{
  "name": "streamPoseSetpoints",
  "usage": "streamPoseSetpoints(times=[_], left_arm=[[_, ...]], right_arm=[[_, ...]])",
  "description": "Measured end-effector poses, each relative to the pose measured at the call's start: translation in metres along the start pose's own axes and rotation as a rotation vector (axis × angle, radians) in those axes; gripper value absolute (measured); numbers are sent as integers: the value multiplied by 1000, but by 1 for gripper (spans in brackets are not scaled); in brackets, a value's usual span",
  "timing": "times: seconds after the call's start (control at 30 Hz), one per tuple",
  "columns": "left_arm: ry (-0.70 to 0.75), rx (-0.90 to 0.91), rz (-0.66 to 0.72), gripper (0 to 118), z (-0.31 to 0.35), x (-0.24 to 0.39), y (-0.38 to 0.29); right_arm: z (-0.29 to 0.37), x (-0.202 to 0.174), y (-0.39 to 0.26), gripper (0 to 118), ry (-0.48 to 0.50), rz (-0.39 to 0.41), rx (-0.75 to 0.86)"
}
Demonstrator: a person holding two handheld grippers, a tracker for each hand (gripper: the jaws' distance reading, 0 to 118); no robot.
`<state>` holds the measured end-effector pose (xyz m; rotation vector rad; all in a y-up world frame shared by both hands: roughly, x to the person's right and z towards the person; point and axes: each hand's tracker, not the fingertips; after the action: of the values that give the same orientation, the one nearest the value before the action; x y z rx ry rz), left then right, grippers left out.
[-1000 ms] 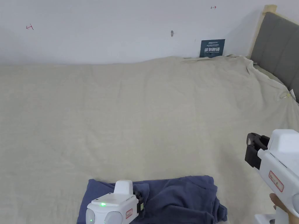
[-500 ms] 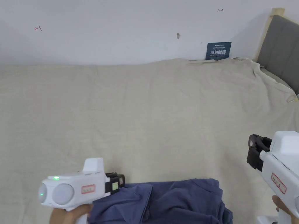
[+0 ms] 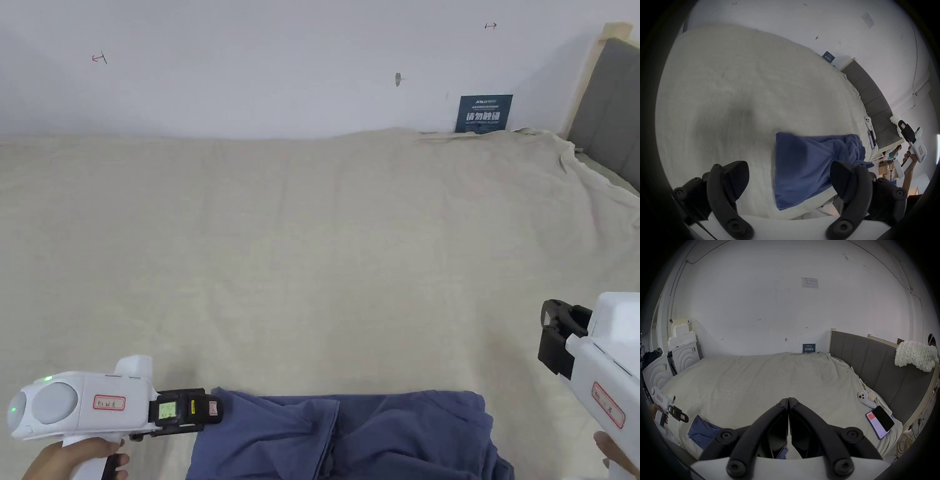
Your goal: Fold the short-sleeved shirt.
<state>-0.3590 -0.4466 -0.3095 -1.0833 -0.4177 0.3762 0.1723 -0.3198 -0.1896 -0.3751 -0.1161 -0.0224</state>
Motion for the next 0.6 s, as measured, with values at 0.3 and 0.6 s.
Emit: streamPoseSetpoints(times=[0.3, 0.6], left_arm=[[-57, -41, 20, 85, -31, -13, -15], [-81, -64, -12, 45, -48, -1, -12]], right_arm=[[0, 2, -4, 0, -11, 9, -20], [1, 3, -6, 0, -17, 8, -28]])
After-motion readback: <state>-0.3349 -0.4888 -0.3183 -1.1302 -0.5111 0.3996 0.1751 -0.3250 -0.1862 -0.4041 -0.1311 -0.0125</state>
